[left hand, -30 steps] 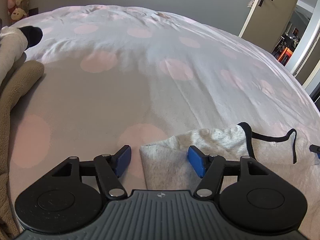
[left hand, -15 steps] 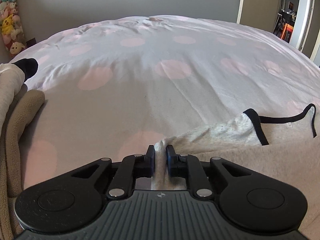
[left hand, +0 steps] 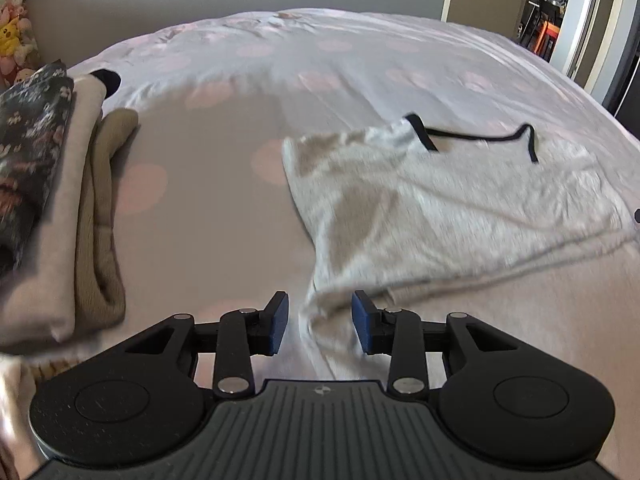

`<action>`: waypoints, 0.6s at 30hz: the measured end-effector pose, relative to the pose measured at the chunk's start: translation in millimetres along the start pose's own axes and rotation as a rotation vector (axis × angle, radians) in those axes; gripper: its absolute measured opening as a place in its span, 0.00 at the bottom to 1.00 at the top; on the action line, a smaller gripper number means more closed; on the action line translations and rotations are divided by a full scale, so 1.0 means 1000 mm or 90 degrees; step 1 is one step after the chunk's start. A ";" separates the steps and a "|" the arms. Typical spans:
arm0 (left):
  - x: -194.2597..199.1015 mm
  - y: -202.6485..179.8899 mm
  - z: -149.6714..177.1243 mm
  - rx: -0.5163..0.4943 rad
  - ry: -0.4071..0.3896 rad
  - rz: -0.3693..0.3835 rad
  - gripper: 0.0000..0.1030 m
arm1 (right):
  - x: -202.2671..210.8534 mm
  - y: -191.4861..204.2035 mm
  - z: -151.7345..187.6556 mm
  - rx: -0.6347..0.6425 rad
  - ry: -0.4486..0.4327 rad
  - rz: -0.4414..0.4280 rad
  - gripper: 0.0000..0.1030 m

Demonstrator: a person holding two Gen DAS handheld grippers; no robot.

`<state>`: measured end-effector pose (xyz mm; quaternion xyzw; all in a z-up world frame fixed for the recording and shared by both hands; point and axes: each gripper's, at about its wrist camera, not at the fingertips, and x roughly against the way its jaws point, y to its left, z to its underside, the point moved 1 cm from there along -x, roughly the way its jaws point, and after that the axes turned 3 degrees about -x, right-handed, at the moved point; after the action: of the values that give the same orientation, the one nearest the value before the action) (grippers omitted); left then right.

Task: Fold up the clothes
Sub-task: 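Move both open grippers to the hem of the long grey garment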

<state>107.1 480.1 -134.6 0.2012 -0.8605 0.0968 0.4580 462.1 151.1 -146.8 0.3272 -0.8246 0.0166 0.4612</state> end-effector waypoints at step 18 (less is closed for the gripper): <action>0.075 -0.047 0.150 0.047 0.103 -0.053 0.41 | 0.078 -0.013 0.142 -0.018 0.180 0.063 0.35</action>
<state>-22.6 365.6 -157.8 0.2447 -0.8075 0.1249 0.5219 334.7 53.1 -172.3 0.2743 -0.7668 0.0738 0.5756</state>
